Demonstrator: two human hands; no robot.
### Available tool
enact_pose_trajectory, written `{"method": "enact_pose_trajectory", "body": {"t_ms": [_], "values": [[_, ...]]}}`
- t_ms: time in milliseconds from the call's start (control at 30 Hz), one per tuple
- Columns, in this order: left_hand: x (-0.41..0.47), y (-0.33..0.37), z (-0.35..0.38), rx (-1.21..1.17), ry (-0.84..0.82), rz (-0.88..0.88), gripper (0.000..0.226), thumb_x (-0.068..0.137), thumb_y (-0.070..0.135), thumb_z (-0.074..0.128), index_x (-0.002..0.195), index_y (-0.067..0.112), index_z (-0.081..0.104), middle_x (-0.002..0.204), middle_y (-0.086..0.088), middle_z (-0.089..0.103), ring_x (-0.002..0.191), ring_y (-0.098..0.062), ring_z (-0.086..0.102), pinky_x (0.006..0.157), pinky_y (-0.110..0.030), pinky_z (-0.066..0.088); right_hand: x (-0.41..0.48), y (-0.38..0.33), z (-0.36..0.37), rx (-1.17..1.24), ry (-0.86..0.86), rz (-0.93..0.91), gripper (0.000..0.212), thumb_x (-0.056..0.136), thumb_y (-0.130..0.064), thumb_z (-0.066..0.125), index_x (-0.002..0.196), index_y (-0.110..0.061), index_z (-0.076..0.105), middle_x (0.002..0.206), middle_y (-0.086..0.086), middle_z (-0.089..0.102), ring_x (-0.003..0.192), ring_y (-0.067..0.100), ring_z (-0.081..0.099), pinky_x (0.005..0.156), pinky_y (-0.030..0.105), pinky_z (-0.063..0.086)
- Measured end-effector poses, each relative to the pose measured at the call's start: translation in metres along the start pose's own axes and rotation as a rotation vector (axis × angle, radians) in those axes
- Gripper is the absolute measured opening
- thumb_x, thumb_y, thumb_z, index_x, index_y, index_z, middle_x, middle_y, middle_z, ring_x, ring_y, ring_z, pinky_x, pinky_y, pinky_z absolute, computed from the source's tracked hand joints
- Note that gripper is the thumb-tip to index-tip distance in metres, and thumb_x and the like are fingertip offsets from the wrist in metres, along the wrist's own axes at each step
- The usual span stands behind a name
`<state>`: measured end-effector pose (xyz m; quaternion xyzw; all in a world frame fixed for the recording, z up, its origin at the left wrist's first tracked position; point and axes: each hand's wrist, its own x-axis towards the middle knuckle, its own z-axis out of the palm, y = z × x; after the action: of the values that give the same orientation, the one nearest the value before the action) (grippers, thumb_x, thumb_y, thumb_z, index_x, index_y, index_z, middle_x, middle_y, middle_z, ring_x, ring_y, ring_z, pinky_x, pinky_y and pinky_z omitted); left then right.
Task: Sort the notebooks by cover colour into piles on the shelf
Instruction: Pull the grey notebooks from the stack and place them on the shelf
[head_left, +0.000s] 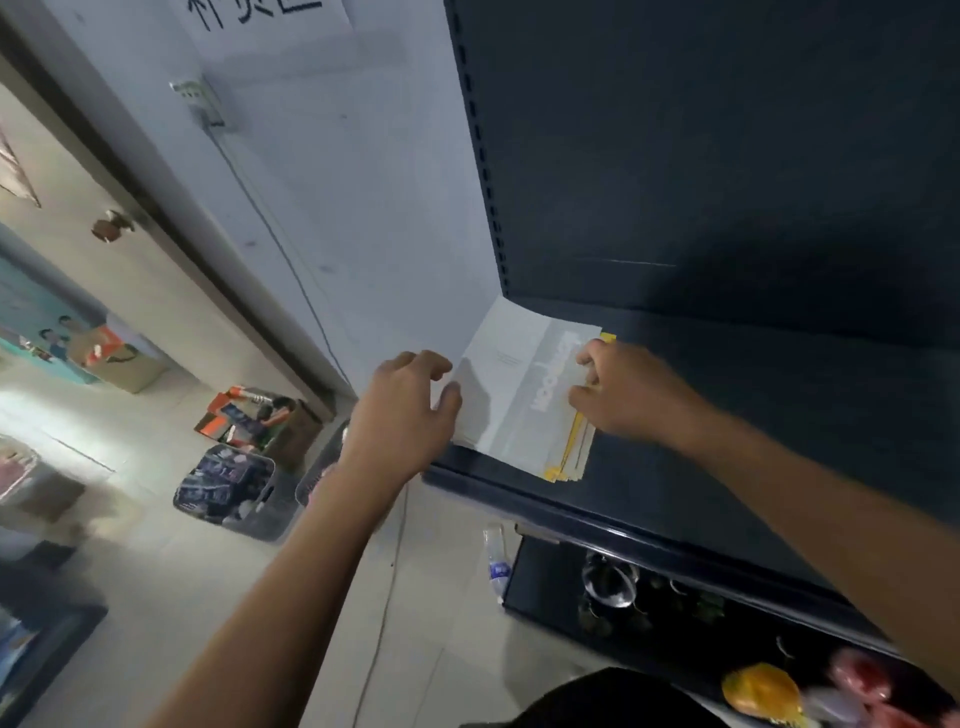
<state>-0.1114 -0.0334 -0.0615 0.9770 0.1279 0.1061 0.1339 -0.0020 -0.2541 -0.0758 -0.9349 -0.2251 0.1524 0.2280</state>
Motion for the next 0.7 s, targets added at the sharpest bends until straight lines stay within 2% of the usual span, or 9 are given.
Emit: {"method": "enact_pose_trajectory", "body": {"t_ms": [100,167,233,300,467,567,700], "values": [[0.030,0.005,0.016,-0.016,-0.045,0.058,0.036,0.098,0.028,0.055,0.131,0.017,0.062,0.122,-0.007,0.063,0.116,-0.026,0.053,0.094,-0.036,0.045,0.002,0.006,0.008,-0.005,0.014,0.079,0.021,0.091,-0.033,0.051,0.097,-0.013,0.054,0.097,0.002,0.058,0.090,0.027,0.058,0.080,0.043,0.052],[0.047,0.009,0.024,-0.009,-0.061,0.084,0.038,0.097,0.027,0.054,0.134,0.019,0.059,0.126,-0.009,0.060,0.120,-0.030,0.049,0.092,-0.039,0.046,0.003,0.006,0.014,0.033,0.018,0.111,0.020,0.092,-0.033,0.049,0.087,-0.014,0.050,0.091,0.000,0.055,0.083,0.023,0.057,0.072,0.040,0.050],[0.062,0.012,0.032,0.017,-0.091,0.109,0.042,0.098,0.029,0.054,0.138,0.020,0.055,0.127,-0.011,0.058,0.120,-0.033,0.047,0.089,-0.041,0.048,0.007,0.003,0.019,0.073,0.051,0.146,0.025,0.094,-0.034,0.049,0.077,-0.016,0.046,0.086,-0.001,0.052,0.073,0.017,0.053,0.059,0.035,0.043],[0.075,0.013,0.039,0.046,-0.137,0.103,0.047,0.098,0.034,0.053,0.142,0.019,0.049,0.126,-0.014,0.057,0.118,-0.035,0.050,0.086,-0.043,0.049,0.011,-0.002,0.024,0.116,0.097,0.191,0.029,0.095,-0.036,0.050,0.072,-0.019,0.042,0.084,-0.002,0.048,0.069,0.015,0.051,0.054,0.032,0.036],[0.096,0.010,0.051,0.081,-0.243,0.058,0.056,0.096,0.041,0.058,0.141,0.015,0.038,0.116,-0.013,0.060,0.105,-0.035,0.059,0.073,-0.039,0.042,0.016,-0.019,0.040,0.119,0.161,0.299,0.029,0.098,-0.038,0.049,0.078,-0.016,0.045,0.096,0.003,0.043,0.081,0.022,0.053,0.067,0.035,0.047],[0.102,0.004,0.052,0.035,-0.268,0.036,0.057,0.094,0.044,0.062,0.136,0.012,0.042,0.115,-0.011,0.061,0.101,-0.033,0.061,0.071,-0.035,0.039,0.020,-0.028,0.048,0.130,0.233,0.363,0.027,0.099,-0.040,0.049,0.090,-0.015,0.049,0.099,0.002,0.039,0.097,0.025,0.051,0.071,0.034,0.044],[0.106,-0.003,0.050,-0.004,-0.323,0.024,0.042,0.092,0.042,0.066,0.119,0.013,0.049,0.106,-0.005,0.063,0.086,-0.024,0.057,0.068,-0.033,0.039,0.025,-0.043,0.058,0.140,0.281,0.451,0.030,0.097,-0.039,0.052,0.105,-0.011,0.055,0.109,0.005,0.038,0.113,0.027,0.040,0.078,0.033,0.038]]}}
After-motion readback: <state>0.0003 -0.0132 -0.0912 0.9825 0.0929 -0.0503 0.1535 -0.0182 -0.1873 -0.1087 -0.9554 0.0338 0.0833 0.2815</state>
